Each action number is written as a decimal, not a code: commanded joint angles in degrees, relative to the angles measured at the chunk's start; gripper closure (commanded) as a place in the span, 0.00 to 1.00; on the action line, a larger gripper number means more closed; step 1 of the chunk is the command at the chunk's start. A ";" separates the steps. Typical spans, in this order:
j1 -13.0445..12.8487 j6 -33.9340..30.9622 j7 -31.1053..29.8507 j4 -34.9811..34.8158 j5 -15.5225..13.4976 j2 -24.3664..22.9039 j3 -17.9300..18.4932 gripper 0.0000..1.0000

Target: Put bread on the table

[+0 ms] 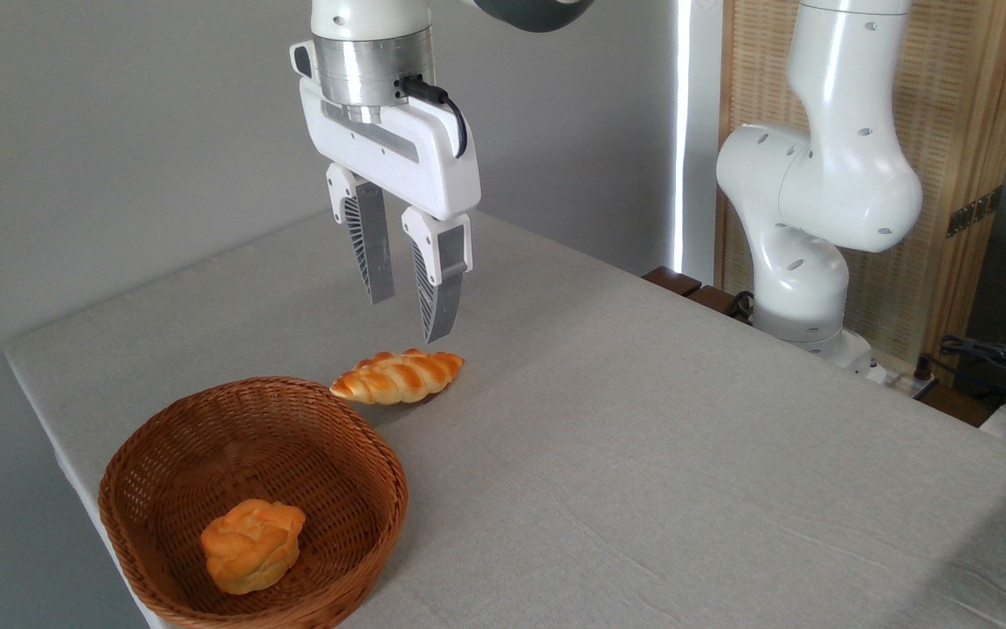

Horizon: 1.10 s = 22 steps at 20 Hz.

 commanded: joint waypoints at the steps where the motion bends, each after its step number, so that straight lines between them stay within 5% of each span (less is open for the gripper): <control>1: -0.34 -1.20 0.31 1.16 0.75 0.55 0.22 0.00; 22: -0.34 0.64 -0.65 2.04 -0.39 1.17 0.22 0.00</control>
